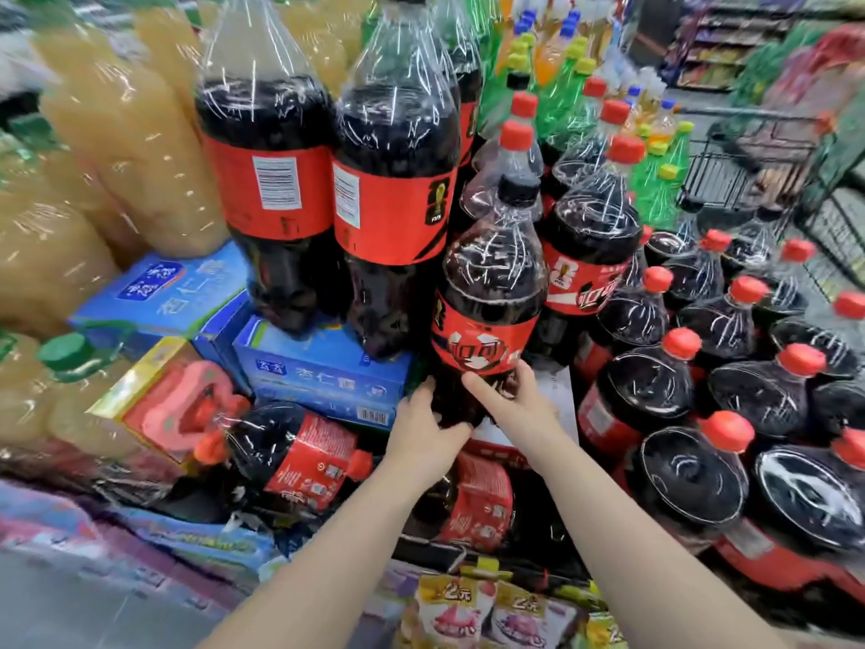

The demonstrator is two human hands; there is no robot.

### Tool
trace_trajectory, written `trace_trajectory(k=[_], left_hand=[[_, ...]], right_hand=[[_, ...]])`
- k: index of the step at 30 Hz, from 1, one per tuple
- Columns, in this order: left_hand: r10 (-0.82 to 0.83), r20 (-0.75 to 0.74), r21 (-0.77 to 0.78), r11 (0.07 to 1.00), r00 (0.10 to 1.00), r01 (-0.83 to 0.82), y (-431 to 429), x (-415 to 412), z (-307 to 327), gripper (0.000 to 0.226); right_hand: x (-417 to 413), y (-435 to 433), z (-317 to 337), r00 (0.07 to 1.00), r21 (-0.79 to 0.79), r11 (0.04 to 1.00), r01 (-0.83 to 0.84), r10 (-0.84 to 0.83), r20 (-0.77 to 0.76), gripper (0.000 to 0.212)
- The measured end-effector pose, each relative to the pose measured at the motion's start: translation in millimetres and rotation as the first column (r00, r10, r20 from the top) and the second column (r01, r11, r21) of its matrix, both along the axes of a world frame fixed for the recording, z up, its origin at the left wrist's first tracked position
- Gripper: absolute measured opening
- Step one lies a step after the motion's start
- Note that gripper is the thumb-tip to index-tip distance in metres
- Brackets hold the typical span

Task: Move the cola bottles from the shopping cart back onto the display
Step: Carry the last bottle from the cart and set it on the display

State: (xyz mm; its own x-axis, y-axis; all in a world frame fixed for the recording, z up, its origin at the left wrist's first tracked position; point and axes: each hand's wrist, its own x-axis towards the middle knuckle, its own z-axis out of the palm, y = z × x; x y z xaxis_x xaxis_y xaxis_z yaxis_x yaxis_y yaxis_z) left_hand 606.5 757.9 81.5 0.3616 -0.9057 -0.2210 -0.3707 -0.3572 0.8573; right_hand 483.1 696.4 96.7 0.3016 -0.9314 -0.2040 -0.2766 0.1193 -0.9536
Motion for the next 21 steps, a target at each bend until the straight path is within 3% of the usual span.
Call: trace_trajectory(k=[3,6,8,9,11,14,17,21], left_hand=[[-0.027,-0.009,0.005,1.0,1.0,0.027,0,5,3,0.071],[0.005,-0.007,-0.07,0.998,1.0,-0.006,5,8,11,0.041],[-0.054,-0.02,-0.15,0.987,0.998,0.051,9,5,19,0.026],[-0.112,-0.038,-0.179,0.978,0.993,0.103,12,2,24,0.022],[-0.224,-0.046,-0.235,0.949,0.973,0.208,15,-6,32,0.019],[-0.351,-0.069,-0.28,0.905,0.934,0.32,18,-30,39,0.017],[-0.498,-0.149,-0.288,0.848,0.854,0.445,25,-69,42,0.022],[-0.722,-0.194,-0.266,0.691,0.665,0.672,39,-130,40,0.018]], right_hand=[[1,3,2,1.0,0.014,1.0,0.001,-0.001,0.003,0.051],[-2,10,7,0.998,0.041,0.999,-0.015,0.012,0.066,0.052],[-8,18,6,0.993,0.023,0.994,0.104,-0.106,0.059,0.063],[-13,25,6,0.977,-0.011,0.979,0.204,-0.203,0.057,0.056],[-28,44,5,0.918,-0.1,0.916,0.387,-0.373,0.135,0.029],[-55,82,1,0.818,-0.154,0.809,0.567,-0.531,0.222,0.011],[-87,119,-2,0.713,-0.13,0.707,0.695,-0.654,0.253,0.009],[-136,163,-10,0.556,-0.076,0.556,0.827,-0.793,0.247,0.014]])
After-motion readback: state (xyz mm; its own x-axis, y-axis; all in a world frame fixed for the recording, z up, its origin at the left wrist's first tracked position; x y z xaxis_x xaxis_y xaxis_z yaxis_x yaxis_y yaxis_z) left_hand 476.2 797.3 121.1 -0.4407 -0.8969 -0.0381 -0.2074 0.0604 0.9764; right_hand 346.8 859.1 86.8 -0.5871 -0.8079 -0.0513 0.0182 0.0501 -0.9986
